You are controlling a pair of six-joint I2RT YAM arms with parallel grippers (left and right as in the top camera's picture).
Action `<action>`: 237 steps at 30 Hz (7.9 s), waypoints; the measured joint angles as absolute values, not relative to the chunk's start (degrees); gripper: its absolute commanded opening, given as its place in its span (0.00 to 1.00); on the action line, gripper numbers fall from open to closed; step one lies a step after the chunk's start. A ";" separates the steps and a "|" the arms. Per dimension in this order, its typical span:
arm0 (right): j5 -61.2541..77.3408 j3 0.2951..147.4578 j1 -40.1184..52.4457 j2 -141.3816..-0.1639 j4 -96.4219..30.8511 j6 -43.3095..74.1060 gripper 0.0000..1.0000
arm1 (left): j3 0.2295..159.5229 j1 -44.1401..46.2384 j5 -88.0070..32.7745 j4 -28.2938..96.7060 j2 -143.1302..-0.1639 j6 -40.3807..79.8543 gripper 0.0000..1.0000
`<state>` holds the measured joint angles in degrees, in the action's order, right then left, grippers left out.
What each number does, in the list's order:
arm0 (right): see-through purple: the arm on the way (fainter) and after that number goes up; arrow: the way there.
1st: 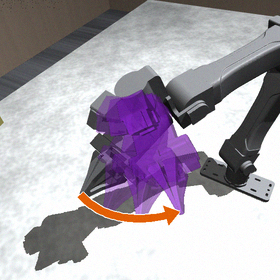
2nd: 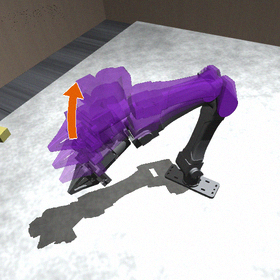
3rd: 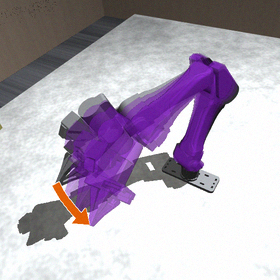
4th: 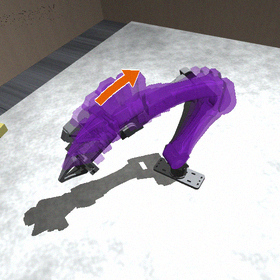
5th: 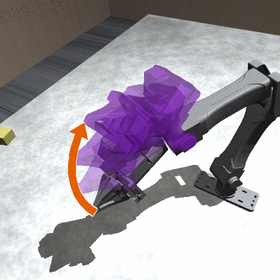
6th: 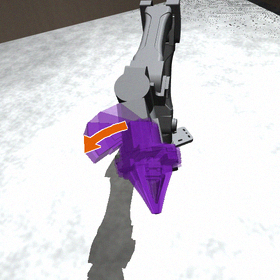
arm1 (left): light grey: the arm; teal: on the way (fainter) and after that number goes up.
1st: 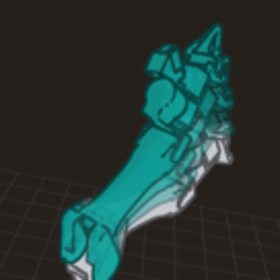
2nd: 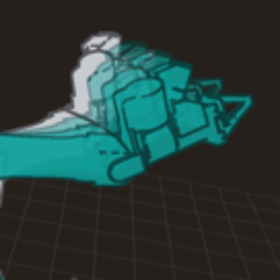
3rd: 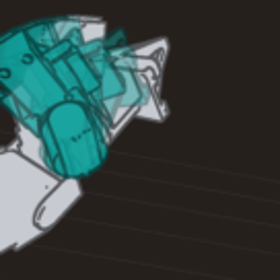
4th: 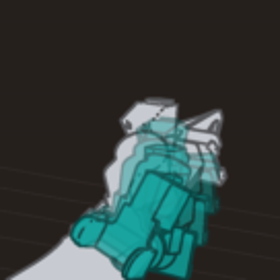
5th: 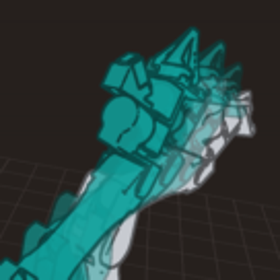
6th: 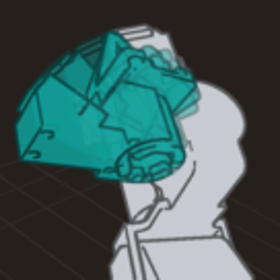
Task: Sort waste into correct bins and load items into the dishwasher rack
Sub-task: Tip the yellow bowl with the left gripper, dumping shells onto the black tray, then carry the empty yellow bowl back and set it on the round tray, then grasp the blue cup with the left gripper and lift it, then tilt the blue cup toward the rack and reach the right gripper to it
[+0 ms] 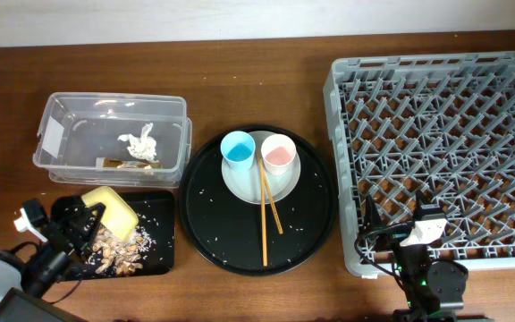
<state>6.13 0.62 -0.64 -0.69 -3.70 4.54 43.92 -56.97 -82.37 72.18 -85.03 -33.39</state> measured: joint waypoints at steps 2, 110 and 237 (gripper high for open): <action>6.11 0.62 -0.64 -0.69 -3.70 4.51 0.98 | 43.92 -57.21 -82.56 73.30 -85.03 -33.39 0.00; 6.11 0.62 -0.64 -0.69 -3.68 4.54 0.98 | 79.57 35.64 2.37 58.98 -94.85 28.56 0.29; 14.11 40.56 -0.64 -56.31 -28.16 21.52 0.98 | 85.19 29.82 -11.64 48.49 -87.39 26.98 0.02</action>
<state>14.11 40.56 -0.64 -56.31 -28.16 21.52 85.19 29.82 -11.64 48.49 -87.39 26.98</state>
